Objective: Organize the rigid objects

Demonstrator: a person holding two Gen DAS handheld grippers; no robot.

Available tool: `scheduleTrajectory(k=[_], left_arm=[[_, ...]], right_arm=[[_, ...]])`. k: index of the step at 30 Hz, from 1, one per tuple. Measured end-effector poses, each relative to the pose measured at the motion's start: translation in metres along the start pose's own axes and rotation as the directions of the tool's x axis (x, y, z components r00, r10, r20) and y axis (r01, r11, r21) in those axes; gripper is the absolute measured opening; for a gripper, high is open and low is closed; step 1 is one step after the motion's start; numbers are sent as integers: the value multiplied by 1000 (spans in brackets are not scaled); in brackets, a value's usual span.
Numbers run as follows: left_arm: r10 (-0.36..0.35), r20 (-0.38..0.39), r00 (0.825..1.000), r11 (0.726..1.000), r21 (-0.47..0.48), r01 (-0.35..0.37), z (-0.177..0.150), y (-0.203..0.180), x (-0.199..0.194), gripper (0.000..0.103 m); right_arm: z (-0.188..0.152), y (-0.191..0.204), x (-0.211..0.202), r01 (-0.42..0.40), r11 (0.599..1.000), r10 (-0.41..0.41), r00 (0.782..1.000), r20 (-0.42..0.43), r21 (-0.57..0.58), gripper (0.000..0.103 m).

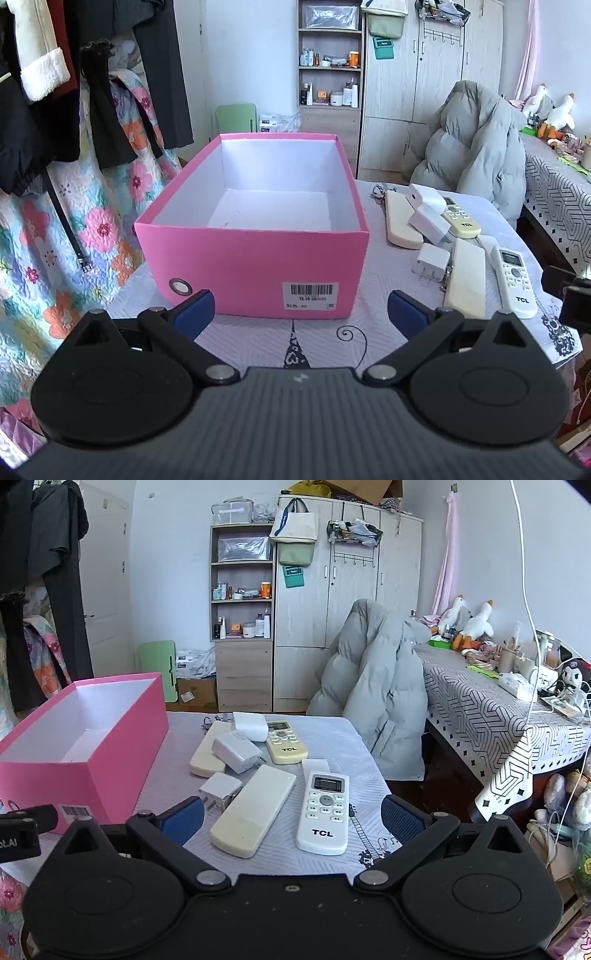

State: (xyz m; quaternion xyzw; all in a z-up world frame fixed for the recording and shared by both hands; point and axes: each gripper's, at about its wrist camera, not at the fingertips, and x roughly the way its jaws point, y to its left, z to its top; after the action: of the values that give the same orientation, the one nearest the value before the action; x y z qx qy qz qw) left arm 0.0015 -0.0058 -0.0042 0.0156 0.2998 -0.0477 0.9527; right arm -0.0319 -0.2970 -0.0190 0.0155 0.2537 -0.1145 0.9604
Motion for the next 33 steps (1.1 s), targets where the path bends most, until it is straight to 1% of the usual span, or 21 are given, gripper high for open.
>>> scheduleTrajectory(k=[4,8,11,19,23,27,33], left_arm=[[1,-19,1000,1000,-7,-1,0,-3,2,100],[25,-44,999,1000,-7,-25,-2,-8,6,100],[18,-55,998,1000,-25,-19,-3,-8,8,100],[36,-51,998,997,-68,-39,-4,-12,8,101],[46,-33,998,996,-74,-49,-5,-13,7,102],[46,-26,999,995,-85,-48,-4,-13,6,102],[54,-24,998,996,-73,-56,-4,-13,6,102]], right_arm=[[-1,-1,0,-4,1000,4,1000,12,8,103],[-2,-3,-1,-5,1000,5,1000,30,9,103],[-3,-3,-1,-3,1000,3,999,43,2,103],[-4,-5,-1,9,1000,-8,997,83,-13,103],[-8,-9,-3,-1,1000,2,991,134,-7,103],[-7,-9,-2,11,1000,-9,991,134,-18,103],[-6,-10,-1,-3,1000,6,994,113,-26,103]])
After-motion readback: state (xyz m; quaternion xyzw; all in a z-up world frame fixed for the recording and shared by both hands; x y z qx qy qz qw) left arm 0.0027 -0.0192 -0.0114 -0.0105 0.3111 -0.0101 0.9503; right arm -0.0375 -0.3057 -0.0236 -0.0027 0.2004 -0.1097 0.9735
